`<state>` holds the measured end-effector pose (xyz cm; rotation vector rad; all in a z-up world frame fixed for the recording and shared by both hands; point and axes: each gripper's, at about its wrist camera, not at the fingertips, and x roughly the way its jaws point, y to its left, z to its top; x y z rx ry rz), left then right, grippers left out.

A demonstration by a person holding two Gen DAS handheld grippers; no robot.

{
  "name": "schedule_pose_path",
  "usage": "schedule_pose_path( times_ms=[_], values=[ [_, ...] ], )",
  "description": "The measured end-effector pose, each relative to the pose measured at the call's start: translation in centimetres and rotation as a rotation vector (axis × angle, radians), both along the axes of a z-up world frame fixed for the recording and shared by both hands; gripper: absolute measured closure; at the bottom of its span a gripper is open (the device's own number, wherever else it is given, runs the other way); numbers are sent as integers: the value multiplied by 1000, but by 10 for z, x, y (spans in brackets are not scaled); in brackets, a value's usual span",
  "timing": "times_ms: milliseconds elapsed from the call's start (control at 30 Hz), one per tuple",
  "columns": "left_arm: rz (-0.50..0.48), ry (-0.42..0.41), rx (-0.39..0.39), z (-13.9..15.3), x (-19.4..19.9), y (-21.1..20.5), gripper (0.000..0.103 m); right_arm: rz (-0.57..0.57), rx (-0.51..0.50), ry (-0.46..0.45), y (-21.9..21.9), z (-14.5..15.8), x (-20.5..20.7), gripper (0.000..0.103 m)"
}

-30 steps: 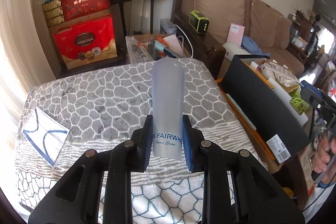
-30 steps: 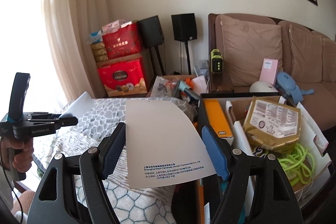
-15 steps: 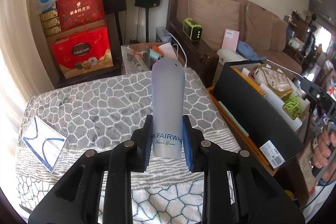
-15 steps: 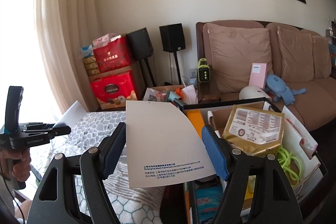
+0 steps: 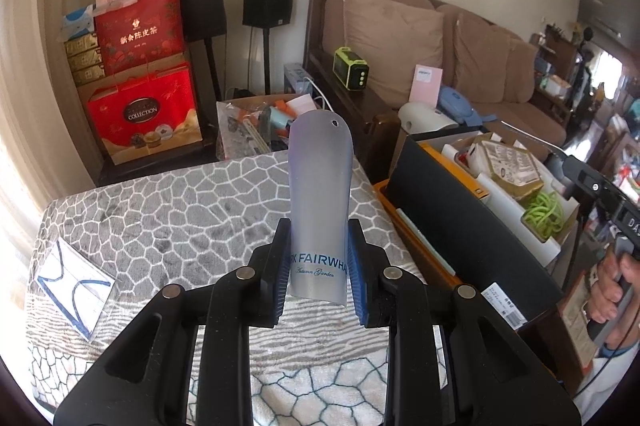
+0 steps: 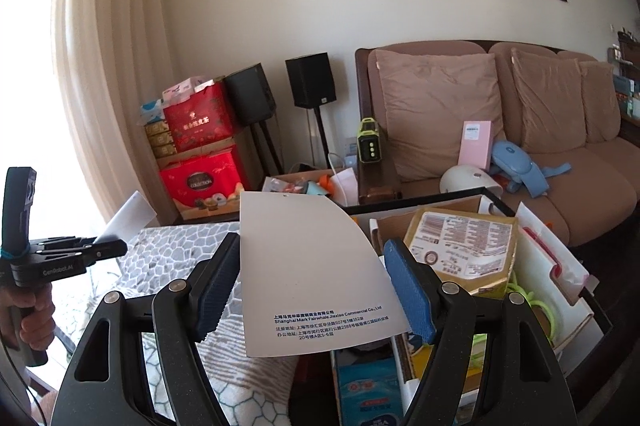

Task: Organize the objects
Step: 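Carry the tube in the left tool and the card in the right tool over the box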

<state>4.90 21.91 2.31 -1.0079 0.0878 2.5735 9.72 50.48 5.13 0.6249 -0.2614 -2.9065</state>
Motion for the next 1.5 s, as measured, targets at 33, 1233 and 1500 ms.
schedule_pose_path(
  times_ms=[33,1233,1500],
  values=[
    [1,0,1,0,0,1,79,-3,-1,0,1,0,0,28],
    [-79,48,27,21,1,40,79,-100,-33,-19,53,-2,0,28],
    [-103,57,34,26,1,54,79,-142,-58,-25,76,-5,3,28]
  ],
)
